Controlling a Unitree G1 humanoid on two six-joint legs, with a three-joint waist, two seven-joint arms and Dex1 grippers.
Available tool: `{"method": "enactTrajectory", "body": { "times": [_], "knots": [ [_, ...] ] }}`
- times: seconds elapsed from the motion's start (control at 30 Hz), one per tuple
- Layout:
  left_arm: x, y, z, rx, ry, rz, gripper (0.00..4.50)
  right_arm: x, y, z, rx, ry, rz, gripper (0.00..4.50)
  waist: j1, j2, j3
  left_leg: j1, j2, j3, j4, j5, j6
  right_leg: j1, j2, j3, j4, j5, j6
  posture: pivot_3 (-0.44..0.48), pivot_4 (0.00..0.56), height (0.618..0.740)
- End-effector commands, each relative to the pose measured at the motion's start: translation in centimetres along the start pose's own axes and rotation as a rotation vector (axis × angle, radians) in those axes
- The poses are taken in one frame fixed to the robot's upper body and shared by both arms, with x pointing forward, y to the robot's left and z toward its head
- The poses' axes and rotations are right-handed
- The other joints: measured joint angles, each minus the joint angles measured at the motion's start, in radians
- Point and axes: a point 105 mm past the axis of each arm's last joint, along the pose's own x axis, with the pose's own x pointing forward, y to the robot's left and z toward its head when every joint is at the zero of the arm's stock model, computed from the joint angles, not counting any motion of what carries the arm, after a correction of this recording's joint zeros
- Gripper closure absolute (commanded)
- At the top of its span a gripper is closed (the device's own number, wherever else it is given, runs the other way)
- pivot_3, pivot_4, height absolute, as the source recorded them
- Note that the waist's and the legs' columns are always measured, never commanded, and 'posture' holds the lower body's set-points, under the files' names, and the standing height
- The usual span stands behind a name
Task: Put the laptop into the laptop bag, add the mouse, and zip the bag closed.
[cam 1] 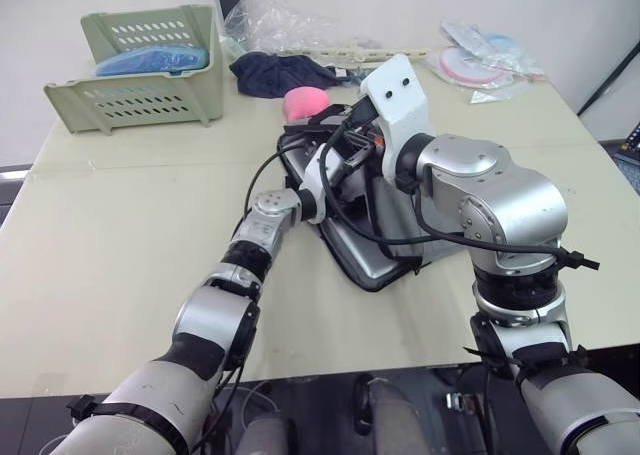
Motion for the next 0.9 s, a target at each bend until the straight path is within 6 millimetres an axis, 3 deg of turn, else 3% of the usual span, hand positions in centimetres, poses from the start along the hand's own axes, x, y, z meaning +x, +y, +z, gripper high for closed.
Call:
{"method": "enactTrajectory", "body": {
  "times": [0.03,0.33,0.4,0.47,0.9],
  "knots": [
    [0.4,-1.4,-3.3,-0.046,0.109,-0.027,1.67,-0.9,0.7,3.9,-0.060,-0.143,0.014,4.45,0.001,0.000,0.000,0.000,0.000,0.000,0.000,0.000,0.000,0.000,0.000,0.000,0.000,0.000,0.000,0.000,0.150,0.740],
    [1.4,-1.8,-2.1,-0.041,0.097,-0.041,1.67,-0.9,0.7,4.1,-0.060,-0.146,0.012,4.45,0.006,0.000,-0.001,0.000,-0.001,0.000,0.000,0.000,0.001,0.000,-0.001,0.000,0.000,0.000,0.000,0.000,0.150,0.740],
    [1.5,-1.8,-1.9,-0.047,0.092,-0.044,0.63,-0.9,0.7,4.0,-0.059,-0.146,0.011,4.50,0.007,0.000,-0.001,0.000,-0.001,0.000,0.000,0.000,0.001,0.000,-0.001,0.000,0.000,0.000,0.000,0.000,0.150,0.740],
    [1.5,-1.8,-1.7,-0.051,0.088,-0.045,0.04,-0.9,0.7,4.0,-0.058,-0.145,0.009,4.50,0.007,0.000,-0.001,0.000,-0.001,0.000,0.000,0.000,0.001,0.000,-0.001,0.000,0.000,0.000,0.000,0.000,0.150,0.740],
    [1.1,-1.0,-1.5,-0.033,0.083,-0.011,0.04,-0.8,0.7,3.7,-0.056,-0.140,0.010,4.50,0.002,0.000,-0.001,0.000,0.000,0.000,0.000,0.000,0.001,0.000,0.000,0.000,0.000,0.000,0.000,0.000,0.150,0.740]
  ]
}}
